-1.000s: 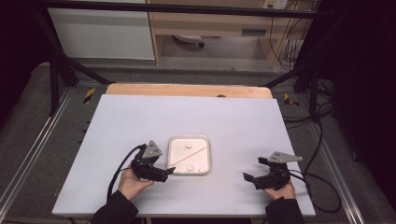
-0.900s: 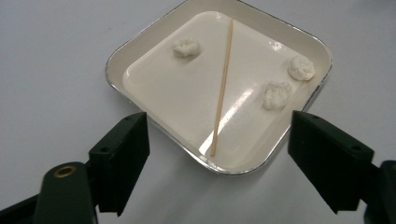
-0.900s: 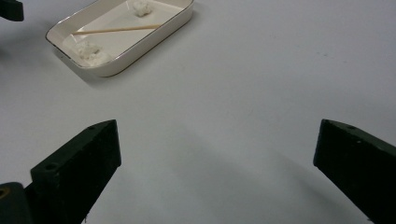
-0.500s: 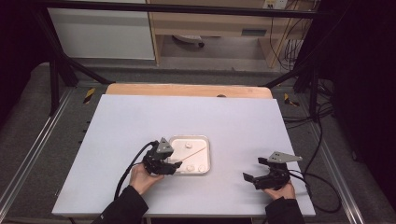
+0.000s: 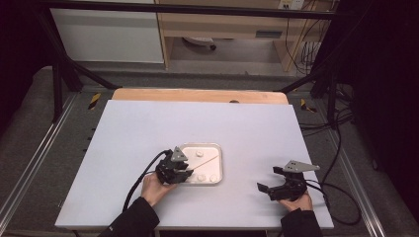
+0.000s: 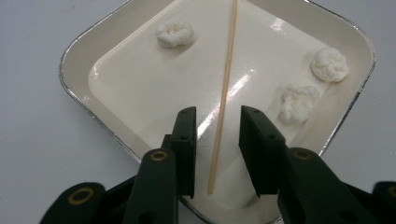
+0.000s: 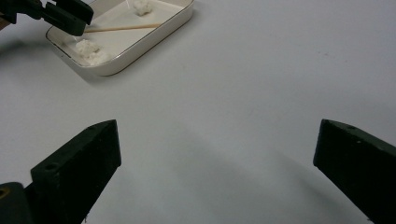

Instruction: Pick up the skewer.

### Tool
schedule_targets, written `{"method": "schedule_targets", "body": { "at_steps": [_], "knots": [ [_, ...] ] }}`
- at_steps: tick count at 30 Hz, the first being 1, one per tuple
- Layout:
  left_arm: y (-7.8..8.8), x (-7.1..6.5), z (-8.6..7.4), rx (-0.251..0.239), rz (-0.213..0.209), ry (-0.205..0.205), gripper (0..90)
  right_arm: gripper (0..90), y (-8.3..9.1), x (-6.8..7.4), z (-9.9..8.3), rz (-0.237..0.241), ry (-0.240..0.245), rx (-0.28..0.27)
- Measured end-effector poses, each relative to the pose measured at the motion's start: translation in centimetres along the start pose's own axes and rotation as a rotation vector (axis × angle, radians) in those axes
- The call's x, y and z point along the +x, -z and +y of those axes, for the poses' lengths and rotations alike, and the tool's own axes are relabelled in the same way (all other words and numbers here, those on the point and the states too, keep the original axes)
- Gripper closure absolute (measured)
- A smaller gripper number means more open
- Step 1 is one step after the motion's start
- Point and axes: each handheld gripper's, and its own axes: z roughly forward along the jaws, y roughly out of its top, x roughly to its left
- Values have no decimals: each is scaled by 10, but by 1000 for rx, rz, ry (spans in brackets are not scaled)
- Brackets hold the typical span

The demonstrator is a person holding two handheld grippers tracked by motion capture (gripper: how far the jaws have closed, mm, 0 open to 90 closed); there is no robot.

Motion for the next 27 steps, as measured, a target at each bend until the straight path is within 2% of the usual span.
{"method": "schedule_targets", "body": {
  "at_steps": [10,13,18,27],
  "knots": [
    [-2,-2,-1,5,-3,-6,805,13,-1,0,0,0,1,1],
    [-3,-3,-1,-2,0,-5,816,13,-1,0,0,0,1,2],
    [-3,-5,-1,0,22,-27,853,13,-1,0,0,0,2,4],
    [-4,-7,-1,-6,21,-28,881,14,-1,0,0,3,1,6]
  ]
}}
